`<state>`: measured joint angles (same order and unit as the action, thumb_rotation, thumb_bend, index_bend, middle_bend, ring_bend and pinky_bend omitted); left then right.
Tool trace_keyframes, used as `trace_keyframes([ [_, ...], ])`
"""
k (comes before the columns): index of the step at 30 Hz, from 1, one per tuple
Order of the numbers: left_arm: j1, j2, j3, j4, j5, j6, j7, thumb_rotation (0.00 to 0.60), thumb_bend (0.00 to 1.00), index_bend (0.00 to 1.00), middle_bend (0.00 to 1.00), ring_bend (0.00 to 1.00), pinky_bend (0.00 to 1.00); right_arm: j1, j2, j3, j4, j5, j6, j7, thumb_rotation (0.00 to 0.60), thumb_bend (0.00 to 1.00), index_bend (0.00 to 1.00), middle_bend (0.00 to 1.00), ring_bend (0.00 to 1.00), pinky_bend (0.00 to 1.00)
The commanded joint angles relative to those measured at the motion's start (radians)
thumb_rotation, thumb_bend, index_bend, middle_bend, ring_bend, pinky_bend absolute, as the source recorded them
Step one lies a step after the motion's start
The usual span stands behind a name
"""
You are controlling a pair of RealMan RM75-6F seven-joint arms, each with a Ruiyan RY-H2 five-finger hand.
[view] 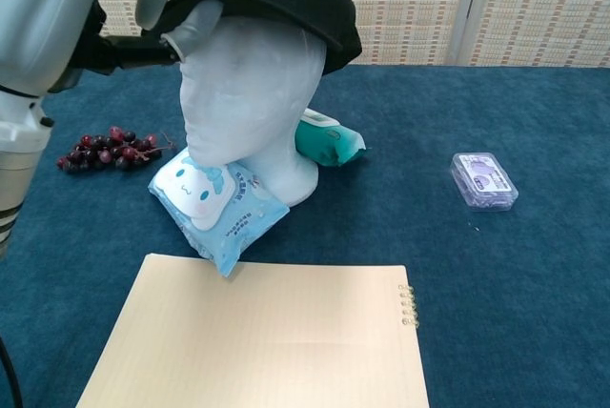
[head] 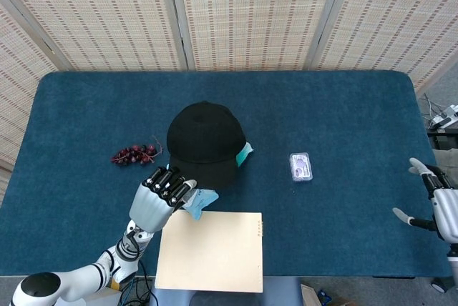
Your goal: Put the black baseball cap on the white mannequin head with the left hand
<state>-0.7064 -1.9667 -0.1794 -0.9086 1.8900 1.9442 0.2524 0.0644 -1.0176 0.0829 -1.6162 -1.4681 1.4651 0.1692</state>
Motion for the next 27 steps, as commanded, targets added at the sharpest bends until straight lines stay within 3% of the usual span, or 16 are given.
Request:
trace_keyframes([
  [1,0.008,-0.008,0.001,0.019,-0.012,0.000,-0.017,0.600,0.39,0.82,0.84,0.51,0.64,0.000,0.000,0.000,0.000,0.001,-0.001,-0.001,0.600,0.03,0.08,0.26,0.14,0.50],
  [15,0.062,-0.023,0.038,0.053,-0.024,0.039,-0.057,0.600,0.39,0.81,0.84,0.51,0.64,0.002,-0.001,0.000,-0.003,0.000,-0.004,-0.007,0.600,0.03,0.08,0.26,0.14,0.50],
  [27,0.117,-0.029,0.062,0.048,-0.048,0.045,-0.083,0.600,0.39,0.73,0.79,0.47,0.64,0.005,-0.003,-0.001,-0.005,0.002,-0.010,-0.016,0.600,0.03,0.08,0.27,0.14,0.50],
])
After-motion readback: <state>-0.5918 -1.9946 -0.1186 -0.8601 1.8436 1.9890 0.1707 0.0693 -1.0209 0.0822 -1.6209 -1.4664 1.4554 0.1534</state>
